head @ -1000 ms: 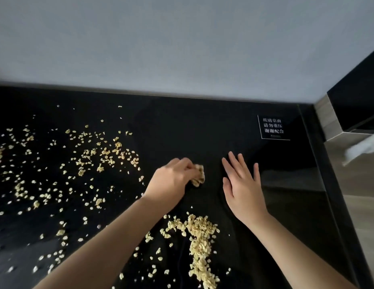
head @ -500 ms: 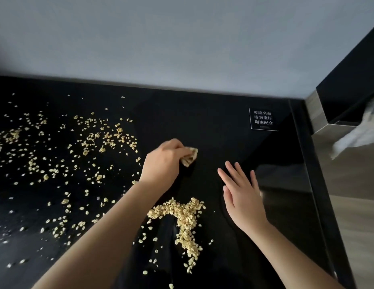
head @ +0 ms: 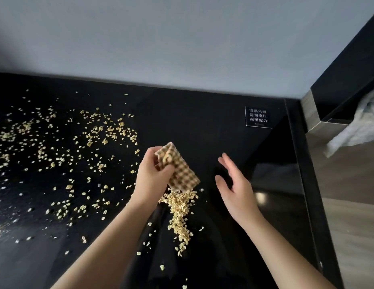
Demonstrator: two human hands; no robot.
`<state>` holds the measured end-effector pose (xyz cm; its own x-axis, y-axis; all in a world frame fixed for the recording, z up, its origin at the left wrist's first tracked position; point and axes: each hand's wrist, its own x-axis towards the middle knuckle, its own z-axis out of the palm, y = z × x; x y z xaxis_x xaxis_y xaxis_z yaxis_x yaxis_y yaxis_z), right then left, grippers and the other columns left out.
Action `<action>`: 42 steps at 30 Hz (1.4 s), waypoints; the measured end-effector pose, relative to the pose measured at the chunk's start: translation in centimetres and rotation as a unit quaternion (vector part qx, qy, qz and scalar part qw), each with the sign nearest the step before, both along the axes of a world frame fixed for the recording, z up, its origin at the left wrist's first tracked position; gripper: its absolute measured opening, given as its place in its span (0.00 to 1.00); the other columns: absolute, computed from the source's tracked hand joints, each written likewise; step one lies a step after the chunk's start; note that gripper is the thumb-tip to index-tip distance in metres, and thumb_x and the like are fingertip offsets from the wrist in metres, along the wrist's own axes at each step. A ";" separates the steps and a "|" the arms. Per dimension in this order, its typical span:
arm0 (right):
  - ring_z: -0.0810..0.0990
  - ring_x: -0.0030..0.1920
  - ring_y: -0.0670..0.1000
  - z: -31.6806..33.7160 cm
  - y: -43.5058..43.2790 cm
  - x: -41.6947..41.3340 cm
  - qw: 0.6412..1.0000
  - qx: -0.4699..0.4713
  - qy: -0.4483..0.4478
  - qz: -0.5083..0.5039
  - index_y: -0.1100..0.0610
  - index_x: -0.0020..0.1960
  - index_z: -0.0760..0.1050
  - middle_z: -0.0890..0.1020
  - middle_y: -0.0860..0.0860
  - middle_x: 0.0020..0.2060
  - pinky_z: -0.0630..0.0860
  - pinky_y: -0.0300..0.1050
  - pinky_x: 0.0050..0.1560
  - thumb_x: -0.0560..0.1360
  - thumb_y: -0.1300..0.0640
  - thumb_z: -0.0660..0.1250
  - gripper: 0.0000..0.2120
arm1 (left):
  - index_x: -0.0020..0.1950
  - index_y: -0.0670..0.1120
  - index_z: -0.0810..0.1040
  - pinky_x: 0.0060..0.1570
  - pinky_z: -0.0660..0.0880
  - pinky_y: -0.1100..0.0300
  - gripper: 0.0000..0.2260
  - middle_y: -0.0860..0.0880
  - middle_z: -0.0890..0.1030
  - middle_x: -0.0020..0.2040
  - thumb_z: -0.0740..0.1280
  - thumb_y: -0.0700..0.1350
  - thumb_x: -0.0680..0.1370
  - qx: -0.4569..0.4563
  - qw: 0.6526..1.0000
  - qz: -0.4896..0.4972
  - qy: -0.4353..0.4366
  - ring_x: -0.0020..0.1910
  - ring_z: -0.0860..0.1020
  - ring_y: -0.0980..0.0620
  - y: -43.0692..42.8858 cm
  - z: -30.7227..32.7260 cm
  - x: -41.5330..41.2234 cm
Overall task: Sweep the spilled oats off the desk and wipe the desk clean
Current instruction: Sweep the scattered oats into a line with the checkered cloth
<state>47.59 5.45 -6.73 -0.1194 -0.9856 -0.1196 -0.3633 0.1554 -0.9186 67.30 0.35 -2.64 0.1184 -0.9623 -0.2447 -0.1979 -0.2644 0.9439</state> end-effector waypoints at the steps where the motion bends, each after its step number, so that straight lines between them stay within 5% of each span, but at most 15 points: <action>1: 0.69 0.68 0.36 0.9 0.4 0.4 0.997 0.015 -0.069 -0.012 0.49 0.75 0.63 0.73 0.40 0.67 0.65 0.33 0.68 0.79 0.57 0.64 0.25 | 0.54 0.50 0.75 0.52 0.79 0.51 0.16 0.49 0.81 0.49 0.64 0.32 0.73 0.013 0.997 0.022 0.078 0.50 0.81 0.51 0.4 0.5 -0.3; 5: 0.80 0.58 0.43 2.7 0.8 2.2 0.961 0.107 -0.255 -0.027 0.50 0.64 0.75 0.82 0.47 0.57 0.75 0.43 0.57 0.72 0.46 0.71 0.22 | 0.63 0.47 0.72 0.55 0.78 0.49 0.21 0.44 0.79 0.53 0.59 0.28 0.75 0.044 0.947 0.058 0.314 0.53 0.80 0.46 1.7 1.7 -1.8; 10: 0.83 0.50 0.48 3.1 1.1 4.9 0.897 0.117 -0.418 -0.086 0.50 0.47 0.84 0.86 0.50 0.48 0.76 0.48 0.51 0.68 0.52 0.75 0.08 | 0.64 0.43 0.70 0.59 0.74 0.48 0.19 0.43 0.78 0.51 0.62 0.28 0.76 0.041 0.926 0.096 0.363 0.52 0.78 0.46 2.8 1.8 -3.3; 15: 0.79 0.62 0.53 3.7 1.7 6.3 0.857 0.066 -0.507 -0.070 0.59 0.64 0.74 0.82 0.54 0.59 0.74 0.49 0.64 0.62 0.50 0.81 0.35 | 0.65 0.40 0.70 0.60 0.76 0.50 0.18 0.41 0.81 0.51 0.65 0.31 0.76 0.082 0.909 0.133 0.385 0.52 0.81 0.45 3.8 0.8 -4.0; 17: 0.79 0.62 0.54 3.8 2.1 6.7 0.861 0.049 -0.494 -0.108 0.61 0.64 0.74 0.82 0.55 0.59 0.74 0.50 0.64 0.70 0.57 0.75 0.25 | 0.63 0.41 0.72 0.57 0.76 0.52 0.17 0.42 0.83 0.51 0.67 0.32 0.75 0.095 0.914 0.124 0.375 0.52 0.81 0.45 4.2 0.5 -4.0; 20: 0.81 0.59 0.56 3.3 2.3 6.2 0.881 0.043 -0.438 -0.176 0.60 0.59 0.77 0.83 0.56 0.55 0.76 0.49 0.59 0.76 0.66 0.67 0.12 | 0.59 0.43 0.75 0.52 0.77 0.59 0.14 0.45 0.84 0.50 0.68 0.34 0.75 0.107 0.950 0.066 0.286 0.52 0.82 0.48 4.8 0.3 -3.1; 23: 0.83 0.53 0.49 3.6 2.2 4.0 0.951 0.029 -0.245 -0.185 0.52 0.55 0.75 0.83 0.51 0.50 0.78 0.44 0.53 0.74 0.63 0.70 0.12 | 0.59 0.49 0.76 0.49 0.74 0.67 0.15 0.55 0.81 0.50 0.70 0.38 0.75 0.048 0.998 -0.027 -0.018 0.51 0.79 0.60 5.7 -0.3 -0.3; 26: 0.80 0.44 0.44 4.6 1.9 1.1 0.983 0.013 0.026 -0.182 0.50 0.48 0.74 0.80 0.47 0.44 0.77 0.37 0.44 0.72 0.60 0.70 0.09 | 0.61 0.51 0.75 0.54 0.70 0.62 0.16 0.57 0.75 0.57 0.69 0.41 0.74 -0.053 0.956 -0.102 -0.270 0.57 0.73 0.58 6.9 -1.1 3.9; 29: 0.76 0.42 0.50 3.9 1.5 -0.8 0.965 0.018 0.219 -0.141 0.56 0.48 0.75 0.74 0.50 0.46 0.73 0.35 0.36 0.72 0.61 0.70 0.06 | 0.65 0.51 0.73 0.59 0.70 0.50 0.21 0.51 0.70 0.64 0.70 0.46 0.73 -0.055 0.898 -0.161 -0.406 0.64 0.68 0.47 7.7 -1.9 7.3; 32: 0.76 0.45 0.55 1.8 1.6 -0.2 0.944 0.074 0.305 -0.105 0.56 0.53 0.73 0.72 0.51 0.48 0.74 0.48 0.42 0.73 0.61 0.68 0.09 | 0.76 0.55 0.57 0.69 0.59 0.40 0.39 0.48 0.55 0.76 0.71 0.60 0.69 0.044 0.846 -0.221 -0.483 0.76 0.50 0.43 8.0 -2.6 9.6; 35: 0.77 0.44 0.56 0.3 1.2 1.4 0.945 0.089 0.300 -0.095 0.57 0.55 0.73 0.70 0.52 0.53 0.71 0.45 0.42 0.75 0.58 0.67 0.10 | 0.77 0.59 0.37 0.69 0.51 0.31 0.55 0.50 0.34 0.77 0.69 0.71 0.63 0.145 0.796 -0.288 -0.513 0.76 0.35 0.42 7.8 -3.4 11.1; 42: 0.74 0.41 0.45 -0.2 -0.2 9.8 0.961 0.043 0.272 -0.005 0.56 0.54 0.76 0.69 0.49 0.55 0.66 0.29 0.36 0.76 0.54 0.66 0.08 | 0.76 0.61 0.36 0.66 0.54 0.27 0.59 0.52 0.30 0.76 0.74 0.69 0.60 0.160 0.792 -0.307 -0.502 0.76 0.34 0.41 5.7 -3.2 12.9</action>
<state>57.42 5.24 -6.92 -0.1967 -0.9733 -0.1180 -0.7849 0.2285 -0.5760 80.15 6.06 -5.88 -0.0589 -0.8219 -0.5666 -0.9910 -0.0204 0.1325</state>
